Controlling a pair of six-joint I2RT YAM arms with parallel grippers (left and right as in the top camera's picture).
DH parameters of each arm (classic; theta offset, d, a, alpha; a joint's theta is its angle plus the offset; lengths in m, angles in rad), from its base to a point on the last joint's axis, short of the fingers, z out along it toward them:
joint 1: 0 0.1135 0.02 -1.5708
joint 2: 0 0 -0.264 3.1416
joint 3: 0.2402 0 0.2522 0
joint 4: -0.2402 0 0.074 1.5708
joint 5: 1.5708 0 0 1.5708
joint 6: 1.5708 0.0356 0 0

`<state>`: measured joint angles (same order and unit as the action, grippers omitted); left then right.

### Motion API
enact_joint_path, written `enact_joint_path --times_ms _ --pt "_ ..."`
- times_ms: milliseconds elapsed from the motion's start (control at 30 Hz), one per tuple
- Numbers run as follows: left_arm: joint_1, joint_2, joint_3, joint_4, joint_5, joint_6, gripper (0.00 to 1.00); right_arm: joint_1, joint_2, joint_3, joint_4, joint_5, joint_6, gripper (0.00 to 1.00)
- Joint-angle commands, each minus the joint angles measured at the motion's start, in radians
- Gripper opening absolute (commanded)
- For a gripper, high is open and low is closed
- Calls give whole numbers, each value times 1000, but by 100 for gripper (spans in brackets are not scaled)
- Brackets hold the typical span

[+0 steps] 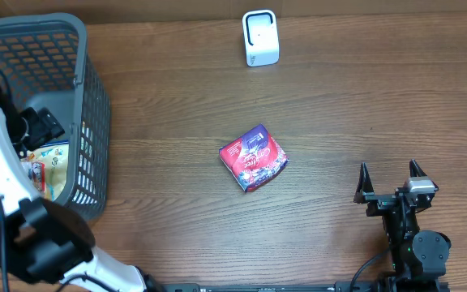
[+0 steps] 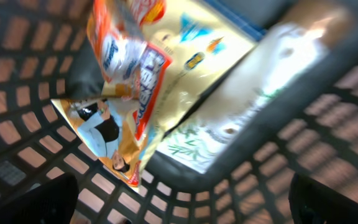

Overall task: Scan the item barcode
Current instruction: 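Reach the left gripper back into the basket and grasp the yellow snack bag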

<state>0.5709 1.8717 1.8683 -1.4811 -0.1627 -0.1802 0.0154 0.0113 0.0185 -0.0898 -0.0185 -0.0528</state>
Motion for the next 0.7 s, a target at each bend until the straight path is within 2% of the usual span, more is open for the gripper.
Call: enact_joint_path --times_ms 0,133,300,667 --pt "2 114 -21 -7 -127 -76 100 2 -7 -10 5 6 -4 100" --pt "7 203 -21 -9 -133 -133 100 2 -7 -10 5 6 -4 100" --pt "7 295 -21 -2 -133 -135 100 2 -7 -10 5 6 -4 100" --pt "19 339 -23 100 -132 -150 100 2 -7 -10 5 6 -4 100"
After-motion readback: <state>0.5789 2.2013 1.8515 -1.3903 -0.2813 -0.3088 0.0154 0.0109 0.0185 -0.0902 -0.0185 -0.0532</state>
